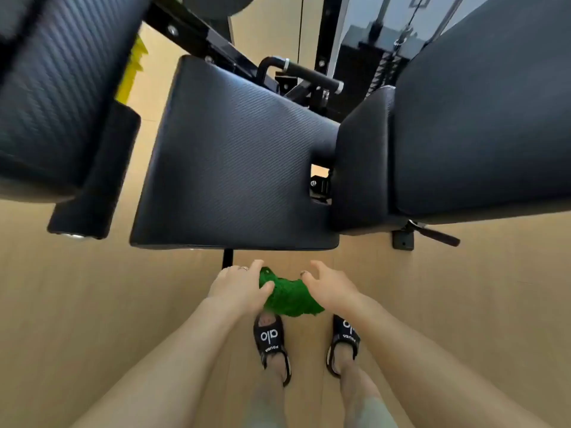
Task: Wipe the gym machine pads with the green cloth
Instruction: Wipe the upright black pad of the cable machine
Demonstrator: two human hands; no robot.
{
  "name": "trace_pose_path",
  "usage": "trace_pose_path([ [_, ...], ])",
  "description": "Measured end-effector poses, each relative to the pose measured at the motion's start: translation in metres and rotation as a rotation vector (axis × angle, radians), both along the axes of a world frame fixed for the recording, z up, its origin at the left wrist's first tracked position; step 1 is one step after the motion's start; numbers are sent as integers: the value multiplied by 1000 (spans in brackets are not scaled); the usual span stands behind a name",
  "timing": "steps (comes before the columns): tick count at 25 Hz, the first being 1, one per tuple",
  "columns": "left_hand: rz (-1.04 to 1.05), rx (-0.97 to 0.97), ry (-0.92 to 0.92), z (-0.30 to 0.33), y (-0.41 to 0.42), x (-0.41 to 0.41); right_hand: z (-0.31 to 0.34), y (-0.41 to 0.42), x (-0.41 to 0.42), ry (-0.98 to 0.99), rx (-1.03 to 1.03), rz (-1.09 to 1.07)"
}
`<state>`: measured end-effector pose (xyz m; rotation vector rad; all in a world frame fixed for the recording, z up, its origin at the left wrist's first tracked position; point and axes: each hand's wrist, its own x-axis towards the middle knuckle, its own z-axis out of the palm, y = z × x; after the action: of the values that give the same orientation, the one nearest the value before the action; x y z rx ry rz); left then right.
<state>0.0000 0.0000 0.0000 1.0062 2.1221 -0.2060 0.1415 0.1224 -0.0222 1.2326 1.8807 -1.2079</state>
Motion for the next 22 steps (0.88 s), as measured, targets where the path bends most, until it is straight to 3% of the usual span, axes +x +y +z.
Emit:
trace_pose_path([
  [6,17,-48,14,-73,1,19,-86,-11,2,-129,-166,-20],
  [8,26,-48,57,-84,3,22,-97,-16,5,-60,-129,-67],
  [10,180,23,-18,-88,4,22,-99,-16,5,47,-51,-165],
  [13,530,177,-195,-74,7,20,-76,-13,3,181,-49,-349],
  [17,741,294,-388,-26,17,18,-20,-4,8,270,-128,-488],
  [19,795,363,-418,14,33,15,21,6,15,333,-93,-527],
  [22,700,486,-433,88,72,9,101,25,17,475,21,-476],
])
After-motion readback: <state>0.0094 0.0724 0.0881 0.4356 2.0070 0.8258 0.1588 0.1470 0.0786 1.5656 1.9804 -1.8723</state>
